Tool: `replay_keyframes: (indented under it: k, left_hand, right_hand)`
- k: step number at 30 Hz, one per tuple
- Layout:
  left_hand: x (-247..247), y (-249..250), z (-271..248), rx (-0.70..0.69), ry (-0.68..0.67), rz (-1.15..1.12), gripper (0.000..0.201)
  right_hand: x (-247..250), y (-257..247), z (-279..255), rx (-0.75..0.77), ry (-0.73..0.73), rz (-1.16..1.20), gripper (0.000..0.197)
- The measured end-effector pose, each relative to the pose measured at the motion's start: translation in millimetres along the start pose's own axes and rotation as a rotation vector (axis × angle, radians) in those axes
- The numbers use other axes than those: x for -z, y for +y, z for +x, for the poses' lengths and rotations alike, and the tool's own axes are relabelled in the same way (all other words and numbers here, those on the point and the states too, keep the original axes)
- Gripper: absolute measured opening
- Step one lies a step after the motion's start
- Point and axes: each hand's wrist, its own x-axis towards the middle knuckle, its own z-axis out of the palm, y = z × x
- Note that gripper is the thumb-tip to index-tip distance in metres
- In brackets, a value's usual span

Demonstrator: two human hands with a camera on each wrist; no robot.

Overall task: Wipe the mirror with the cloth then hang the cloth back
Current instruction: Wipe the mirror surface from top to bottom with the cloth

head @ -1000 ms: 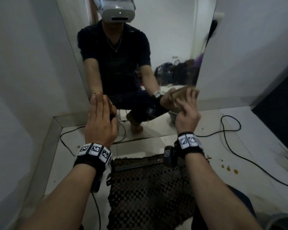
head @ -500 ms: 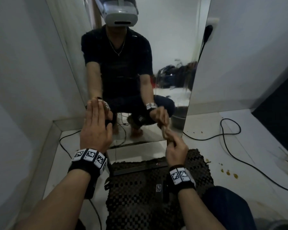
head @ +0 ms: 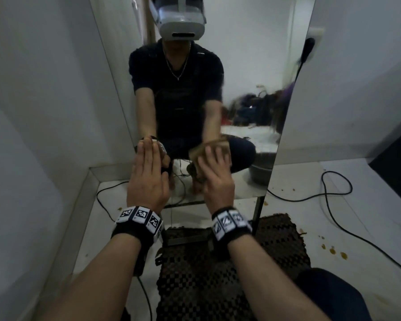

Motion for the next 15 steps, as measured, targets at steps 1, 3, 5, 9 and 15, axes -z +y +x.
replay_keyframes:
  k: [1,3,5,9,15]
  left_hand:
    - [0.2,0.2,-0.1,0.003,0.001,-0.011,0.072]
    - [1.1,0.7,-1.0,0.007,0.008,-0.037,0.073]
    - [4.2,1.5,-2.1,-0.002,0.003,-0.044,0.074]
    - [10.6,0.1,-5.7,-0.008,-0.017,-0.059,0.073]
    - [16.6,-7.2,-7.0,-0.008,-0.024,-0.07,0.07]
  right_hand:
    - [-6.2,3.5,-26.0,-0.04,-0.046,-0.006,0.056]
    - [-15.5,9.3,-69.7,-0.116,-0.143,-0.003,0.061]
    - [-19.7,14.5,-103.6,-0.157,-0.282,-0.036,0.062]
    - [-8.3,14.8,-138.0,-0.379,-0.558,-0.063,0.042]
    - [28.2,-25.0,-53.9,-0.239,-0.239,0.263,0.05]
